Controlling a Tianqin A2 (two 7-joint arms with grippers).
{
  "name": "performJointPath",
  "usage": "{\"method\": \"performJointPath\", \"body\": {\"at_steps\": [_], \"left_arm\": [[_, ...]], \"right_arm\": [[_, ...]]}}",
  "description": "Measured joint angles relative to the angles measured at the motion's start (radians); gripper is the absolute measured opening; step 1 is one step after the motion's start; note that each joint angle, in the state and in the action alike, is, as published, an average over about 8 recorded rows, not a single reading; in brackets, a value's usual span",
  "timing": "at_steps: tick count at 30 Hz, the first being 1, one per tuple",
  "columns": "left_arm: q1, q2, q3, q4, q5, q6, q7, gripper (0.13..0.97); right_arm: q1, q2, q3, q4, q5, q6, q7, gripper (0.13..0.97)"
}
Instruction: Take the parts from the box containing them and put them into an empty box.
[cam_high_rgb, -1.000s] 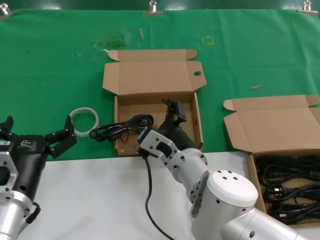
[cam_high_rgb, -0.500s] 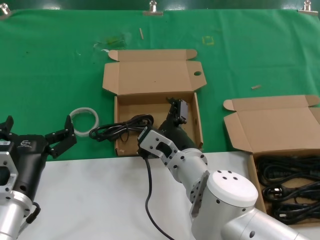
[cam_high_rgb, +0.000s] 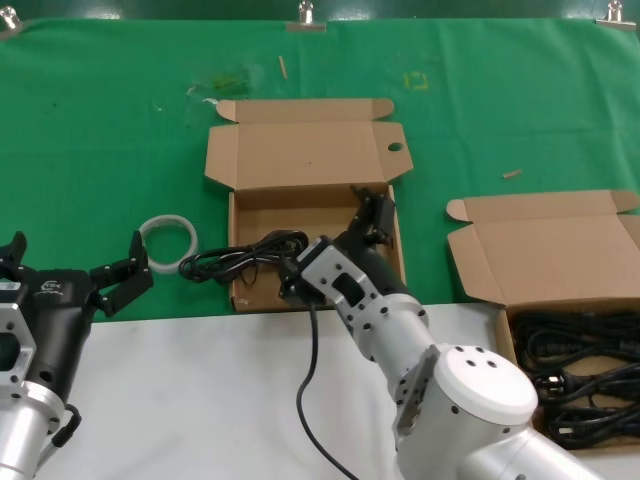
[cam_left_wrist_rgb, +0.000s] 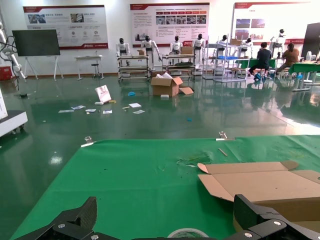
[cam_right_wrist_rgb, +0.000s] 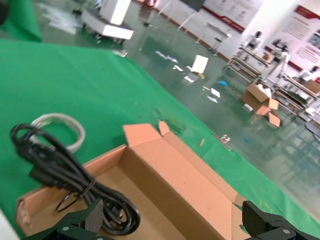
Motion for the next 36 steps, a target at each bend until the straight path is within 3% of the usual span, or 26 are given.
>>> {"method": "performJointPath", "body": {"at_steps": [36], "left_arm": [[0.000,0.000,0.000,0.000,0.000,0.000,0.000,0.965]], "right_arm": [[-0.277,0.000,0.443,0.164,-0.368,-0.259,0.555,0.966]]}}
